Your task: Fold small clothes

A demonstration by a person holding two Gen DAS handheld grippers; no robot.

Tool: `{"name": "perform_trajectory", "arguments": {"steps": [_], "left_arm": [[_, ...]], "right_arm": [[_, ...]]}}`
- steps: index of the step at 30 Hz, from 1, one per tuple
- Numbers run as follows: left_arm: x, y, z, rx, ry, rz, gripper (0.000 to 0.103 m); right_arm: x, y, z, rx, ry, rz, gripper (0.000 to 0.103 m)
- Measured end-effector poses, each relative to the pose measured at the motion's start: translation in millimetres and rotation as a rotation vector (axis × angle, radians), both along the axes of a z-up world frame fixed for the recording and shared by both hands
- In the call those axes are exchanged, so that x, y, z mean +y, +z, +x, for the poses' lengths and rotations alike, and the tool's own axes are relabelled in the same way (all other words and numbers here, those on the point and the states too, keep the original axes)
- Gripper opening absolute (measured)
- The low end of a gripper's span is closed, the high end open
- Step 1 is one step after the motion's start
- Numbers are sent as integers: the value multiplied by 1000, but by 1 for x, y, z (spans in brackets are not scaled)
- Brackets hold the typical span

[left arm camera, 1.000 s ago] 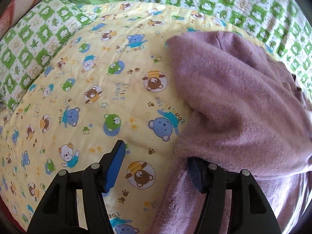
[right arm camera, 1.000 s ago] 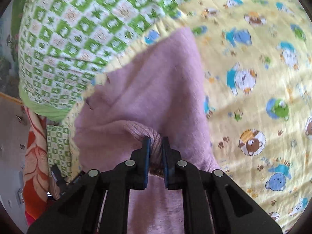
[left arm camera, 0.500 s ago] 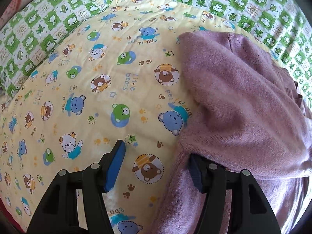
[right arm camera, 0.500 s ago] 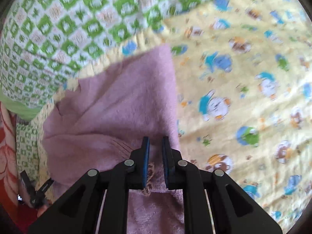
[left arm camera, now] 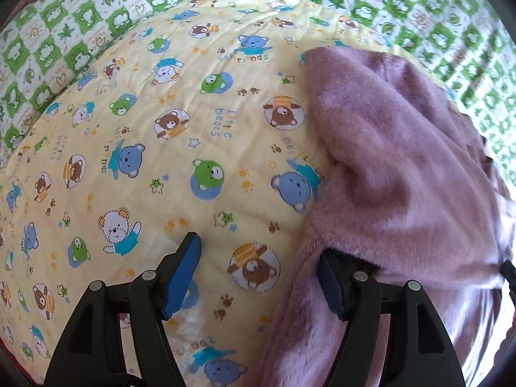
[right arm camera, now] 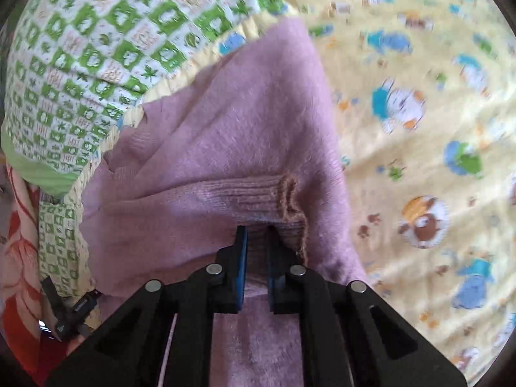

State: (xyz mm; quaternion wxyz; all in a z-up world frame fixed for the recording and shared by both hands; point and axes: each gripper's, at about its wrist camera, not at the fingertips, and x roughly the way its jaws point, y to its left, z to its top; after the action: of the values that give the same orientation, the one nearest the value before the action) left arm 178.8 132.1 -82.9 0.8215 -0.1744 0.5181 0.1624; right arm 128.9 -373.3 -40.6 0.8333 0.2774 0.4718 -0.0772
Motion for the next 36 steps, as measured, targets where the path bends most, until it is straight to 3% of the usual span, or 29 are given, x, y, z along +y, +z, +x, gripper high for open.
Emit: {"name": "perform_trajectory", "arguments": {"steps": [1,4,5,10,15,17,18,21,24,28,30,31,32,33,34,35,36], "left_arm": [[2,2,-6,-4,-20,-23,70],[5,8,-24,-19,-61,-66,69],[8,13,-32,-29,-77,-91,69],[13,47,-34,-123,-135,-165,72],[12,66,30,-146,-175,-163,76],[6,77,65,-157,-257,-144,79],[-5,85,90,-155,-347,-114,81],[-34,92,152,-105,-552,38,85],[-54,82,201,-22,-662,100,85],[-67,51,236,93,-748,34,85],[-76,39,239,118,-784,56,81],[-81,36,238,121,-807,83,77],[-84,35,238,117,-822,86,63],[-86,38,237,105,-841,66,36],[-87,41,237,99,-848,48,14],[-88,48,239,88,-848,46,6],[-91,56,240,65,-846,82,5]], "right_arm": [[5,6,-6,-12,7,-18,16],[8,19,-19,-37,15,-32,42],[9,23,-25,-44,20,-49,46],[23,36,-21,-67,78,-84,47],[27,53,23,-114,176,-150,58],[29,60,47,-130,231,-184,60],[30,63,65,-138,278,-201,61],[34,66,106,-129,414,-271,68],[36,58,150,-79,544,-371,72],[27,40,191,-32,610,-369,80],[28,24,204,14,656,-353,80],[31,18,206,34,686,-355,76],[37,10,207,57,724,-376,53],[44,4,205,74,755,-424,37],[46,1,204,81,760,-461,15],[45,2,203,72,748,-452,9],[39,9,202,48,715,-433,8]]}}
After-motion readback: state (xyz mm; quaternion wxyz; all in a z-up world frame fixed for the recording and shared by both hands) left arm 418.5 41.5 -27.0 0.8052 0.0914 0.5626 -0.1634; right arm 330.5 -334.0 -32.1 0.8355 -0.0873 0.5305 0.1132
